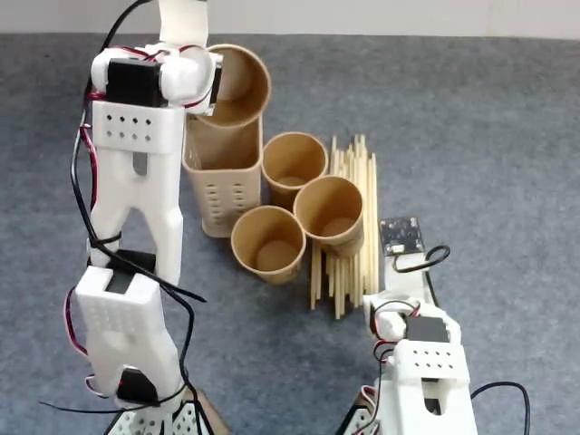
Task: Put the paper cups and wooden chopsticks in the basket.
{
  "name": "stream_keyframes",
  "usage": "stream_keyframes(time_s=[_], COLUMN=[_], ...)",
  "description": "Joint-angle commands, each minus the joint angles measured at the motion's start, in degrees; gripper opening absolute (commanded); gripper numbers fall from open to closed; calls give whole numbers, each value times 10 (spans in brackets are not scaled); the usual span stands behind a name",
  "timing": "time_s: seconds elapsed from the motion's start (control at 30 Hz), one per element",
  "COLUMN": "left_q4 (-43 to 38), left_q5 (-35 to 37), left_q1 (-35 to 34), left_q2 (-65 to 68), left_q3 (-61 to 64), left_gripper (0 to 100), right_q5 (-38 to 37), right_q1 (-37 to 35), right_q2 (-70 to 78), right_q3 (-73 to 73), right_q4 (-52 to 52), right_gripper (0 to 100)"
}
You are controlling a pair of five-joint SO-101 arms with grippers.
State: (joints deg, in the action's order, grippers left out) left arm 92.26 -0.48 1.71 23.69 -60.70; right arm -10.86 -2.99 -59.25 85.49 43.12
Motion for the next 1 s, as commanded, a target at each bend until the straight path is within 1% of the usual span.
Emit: stream_keyframes(time_s=[0.0, 0.13, 0.27, 0.43, 0.53, 0.57, 0.63, 0.67, 0.73, 0.87, 0.97], left_q4=[-6, -4, -3, 20, 54, 65, 92, 98, 98, 98, 92], left_q5=[1, 1, 1, 2, 4, 4, 6, 6, 5, 5, 5], left_q1=[-26, -58, -81, -145, -196, -214, -251, -269, -297, -303, -291], left_q2=[-5, -5, -5, -4, -4, -2, 1, 2, -3, -3, -1], left_q3=[-57, -148, -215, -246, -247, -247, -243, -225, -147, 35, 132], left_gripper=[262, 235, 232, 232, 232, 232, 232, 232, 232, 232, 234], right_q5=[3, 3, 3, 5, 7, 7, 14, 29, 55, 69, 90], right_q1=[-5, -5, -5, -2, 8, 14, 17, 17, 13, -38, -65], right_q2=[0, 0, -1, -1, -1, 3, 7, 15, 50, 204, 348], right_q3=[-4, -4, -4, -9, -28, -59, -145, -204, -334, -582, -736], right_q4=[-7, -7, -7, -5, -4, 0, 46, 80, 145, 255, 327], right_gripper=[173, 173, 173, 173, 173, 173, 173, 173, 173, 173, 173])
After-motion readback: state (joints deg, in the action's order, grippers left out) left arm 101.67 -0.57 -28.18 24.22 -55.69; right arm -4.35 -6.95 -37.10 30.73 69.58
